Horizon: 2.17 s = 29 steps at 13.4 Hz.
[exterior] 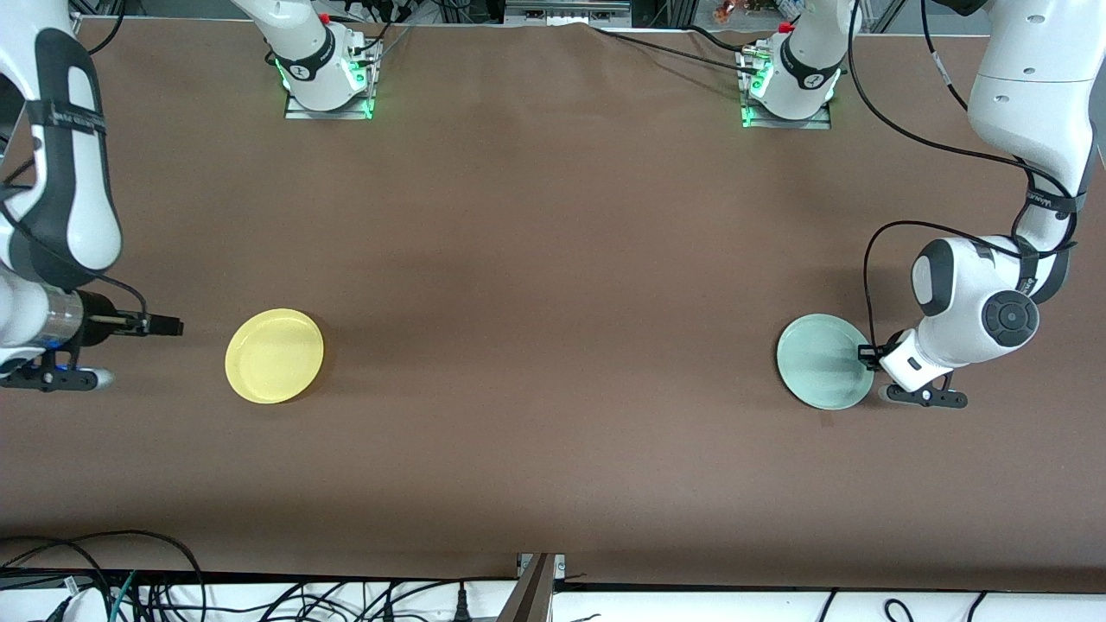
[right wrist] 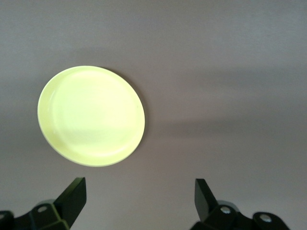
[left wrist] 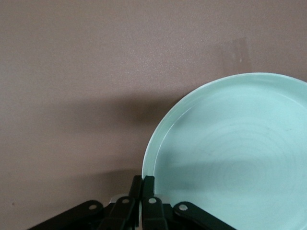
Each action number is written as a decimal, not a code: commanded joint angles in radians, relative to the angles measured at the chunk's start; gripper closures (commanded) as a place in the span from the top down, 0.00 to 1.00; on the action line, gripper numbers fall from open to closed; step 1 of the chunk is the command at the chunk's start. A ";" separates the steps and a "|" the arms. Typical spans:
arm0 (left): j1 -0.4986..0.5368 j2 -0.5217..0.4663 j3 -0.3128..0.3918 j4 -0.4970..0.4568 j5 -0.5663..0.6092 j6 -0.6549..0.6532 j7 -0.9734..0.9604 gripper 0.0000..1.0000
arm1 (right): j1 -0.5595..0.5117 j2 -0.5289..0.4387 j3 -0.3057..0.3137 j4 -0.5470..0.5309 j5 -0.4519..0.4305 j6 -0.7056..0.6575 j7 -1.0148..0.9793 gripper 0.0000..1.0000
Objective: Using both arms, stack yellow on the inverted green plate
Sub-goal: 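Lift the green plate with the left gripper while the right gripper grasps yellow, then flip the green plate upside down and set it mid-table with the left gripper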
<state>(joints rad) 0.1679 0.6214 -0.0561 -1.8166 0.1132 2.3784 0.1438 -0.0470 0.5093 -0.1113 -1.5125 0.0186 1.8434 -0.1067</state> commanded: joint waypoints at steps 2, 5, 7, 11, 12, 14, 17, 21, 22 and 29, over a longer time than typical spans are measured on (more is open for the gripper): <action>0.002 -0.023 -0.011 0.019 0.016 -0.033 0.014 0.00 | -0.028 0.023 0.009 -0.086 0.110 0.101 -0.024 1.00; -0.045 -0.043 -0.021 0.161 0.019 -0.230 0.005 0.00 | -0.030 0.069 0.009 -0.092 0.115 0.149 -0.024 1.00; -0.123 -0.026 -0.005 0.349 0.026 -0.474 -0.007 0.00 | -0.036 0.087 0.009 -0.121 0.148 0.190 -0.054 1.00; -0.260 -0.029 -0.007 0.448 0.204 -0.600 -0.114 0.00 | -0.051 0.116 0.009 -0.155 0.173 0.257 -0.097 1.00; -0.290 -0.029 -0.007 0.457 0.226 -0.623 -0.137 0.00 | -0.050 0.120 0.009 -0.158 0.173 0.273 -0.097 1.00; -0.323 -0.029 -0.008 0.523 0.278 -0.695 -0.165 0.00 | -0.051 0.127 0.010 -0.173 0.173 0.301 -0.099 1.00; -0.454 -0.029 -0.007 0.562 0.413 -0.781 -0.174 0.00 | -0.051 0.138 0.012 -0.186 0.175 0.332 -0.113 1.00; -0.657 -0.011 -0.004 0.562 0.606 -0.843 -0.315 0.00 | -0.056 0.155 0.013 -0.186 0.217 0.332 -0.171 1.00; -0.707 0.007 -0.004 0.562 0.656 -0.846 -0.361 0.00 | -0.063 0.166 0.012 -0.186 0.242 0.332 -0.201 1.00; -0.936 0.162 0.032 0.579 0.917 -0.844 -0.665 0.00 | -0.076 0.175 0.013 -0.186 0.258 0.330 -0.235 0.74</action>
<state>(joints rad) -0.7389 0.7464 -0.0418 -1.2821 0.9716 1.5510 -0.4925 -0.1072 0.6870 -0.1097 -1.6898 0.2534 2.1608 -0.3093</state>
